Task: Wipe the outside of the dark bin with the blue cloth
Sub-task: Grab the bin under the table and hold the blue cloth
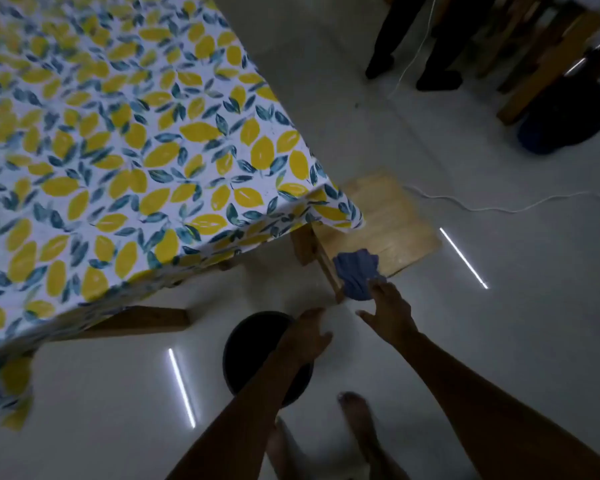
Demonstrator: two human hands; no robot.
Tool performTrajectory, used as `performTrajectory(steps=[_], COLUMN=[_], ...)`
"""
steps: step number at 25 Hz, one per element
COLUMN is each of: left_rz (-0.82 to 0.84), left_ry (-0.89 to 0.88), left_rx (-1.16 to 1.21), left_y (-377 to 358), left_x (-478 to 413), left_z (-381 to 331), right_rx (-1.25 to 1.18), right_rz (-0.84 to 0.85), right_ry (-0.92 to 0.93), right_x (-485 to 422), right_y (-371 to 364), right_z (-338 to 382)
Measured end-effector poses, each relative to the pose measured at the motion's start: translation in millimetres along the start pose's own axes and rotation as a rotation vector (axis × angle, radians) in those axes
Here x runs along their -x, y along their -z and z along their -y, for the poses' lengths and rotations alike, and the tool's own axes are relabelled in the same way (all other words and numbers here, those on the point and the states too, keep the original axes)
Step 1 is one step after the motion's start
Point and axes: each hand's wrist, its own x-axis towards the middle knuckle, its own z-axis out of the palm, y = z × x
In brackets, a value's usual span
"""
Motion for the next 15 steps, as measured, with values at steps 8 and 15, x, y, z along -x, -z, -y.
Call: performTrajectory(steps=[8,15], left_rz=[-0.084,-0.127], left_ry=[0.054,0.064], left_rx=[0.054,0.039], left_y=[-50.7,-84.4], left_x=[-96.6,-118.1], left_z=[52.0,89.6], right_rx=[0.16,-0.045], right_rz=[-0.171,-0.407], right_ry=[0.038,0.165], right_x=[-89.6,-76.5], right_y=[-61.0,-92.6], right_z=[-19.0,-7.4])
